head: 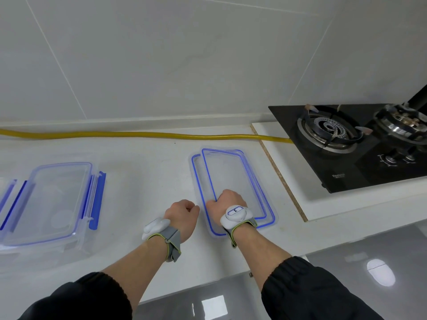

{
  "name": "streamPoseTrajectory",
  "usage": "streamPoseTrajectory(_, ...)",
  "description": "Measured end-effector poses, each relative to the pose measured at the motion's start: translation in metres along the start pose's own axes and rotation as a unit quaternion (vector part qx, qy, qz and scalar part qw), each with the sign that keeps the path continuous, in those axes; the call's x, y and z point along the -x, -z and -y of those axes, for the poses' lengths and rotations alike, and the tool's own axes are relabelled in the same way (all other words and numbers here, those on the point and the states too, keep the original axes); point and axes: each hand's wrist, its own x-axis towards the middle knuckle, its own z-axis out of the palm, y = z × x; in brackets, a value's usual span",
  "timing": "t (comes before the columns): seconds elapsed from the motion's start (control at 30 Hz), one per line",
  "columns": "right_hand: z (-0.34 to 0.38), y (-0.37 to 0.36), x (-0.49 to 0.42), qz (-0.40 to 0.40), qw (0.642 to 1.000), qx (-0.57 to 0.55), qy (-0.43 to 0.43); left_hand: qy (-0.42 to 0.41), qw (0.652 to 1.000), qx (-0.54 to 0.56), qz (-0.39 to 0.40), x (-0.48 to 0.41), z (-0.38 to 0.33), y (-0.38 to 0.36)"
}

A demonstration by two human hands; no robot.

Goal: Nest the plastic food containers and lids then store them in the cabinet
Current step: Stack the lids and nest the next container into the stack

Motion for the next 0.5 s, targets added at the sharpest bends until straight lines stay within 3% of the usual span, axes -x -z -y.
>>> streamPoseTrajectory(0.27, 0.01, 0.03, 0.014, -0.064, 0.998, -0.023, 0.007, -0.026, 0.999, 0.008, 0.019, 0.012, -0.013, 0.013)
streamPoseTrajectory(0.5, 0.034, 0.052, 0.027, -0.145, 0.986, -0.048, 0.068, -0.049, 0.998, 0.017, 0.038, 0.022, -0.019, 0.037)
